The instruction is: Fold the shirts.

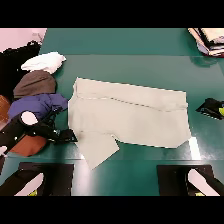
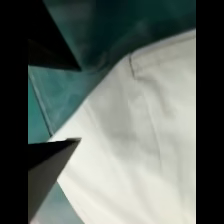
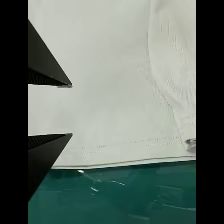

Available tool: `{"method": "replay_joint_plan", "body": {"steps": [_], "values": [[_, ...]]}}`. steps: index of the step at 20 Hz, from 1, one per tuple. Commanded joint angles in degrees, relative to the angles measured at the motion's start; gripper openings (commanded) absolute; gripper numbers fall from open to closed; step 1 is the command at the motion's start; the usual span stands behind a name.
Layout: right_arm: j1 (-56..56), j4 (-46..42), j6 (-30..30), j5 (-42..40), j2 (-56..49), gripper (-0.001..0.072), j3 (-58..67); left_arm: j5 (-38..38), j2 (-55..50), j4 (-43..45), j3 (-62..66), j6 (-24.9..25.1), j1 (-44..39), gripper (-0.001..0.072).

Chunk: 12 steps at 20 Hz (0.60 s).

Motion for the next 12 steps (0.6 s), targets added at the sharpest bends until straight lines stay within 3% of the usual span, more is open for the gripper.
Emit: {"method": "replay_joint_plan", "body": {"steps": [1,3,4,5,6,10,12], "values": [[0.0,1.3,0.0,0.6,0.2,0.0335,-0.1,6.7,0.5,-5.9,-3.8,1.7,-2.6,0.0489],[-0.1,1.1,0.0,1.0,0.2,0.0334,-0.1,10.2,0.5,-7.1,-3.8,1.6,-5.4,0.0487],[-0.1,0.7,0.0,1.7,0.2,0.0334,-0.1,10.8,0.5,-8.4,-3.8,1.6,-5.7,0.0389],[-0.4,-0.5,0.0,2.8,0.2,0.0334,-0.1,10.8,0.5,-9.1,-3.6,1.6,-5.7,0.0157],[-0.9,-2.3,0.0,4.2,0.2,0.0334,-0.1,10.5,0.5,-9.1,-3.1,1.6,-5.7,0.0023],[-5.1,-7.0,0.0,10.0,1.1,0.0343,-3.1,7.5,0.5,-9.1,1.1,3.2,-5.7,0.0021],[-8.1,-6.7,0.0,10.0,3.0,0.0517,-9.8,7.1,0.5,-9.1,3.1,3.2,-5.7,0.0021]]}}
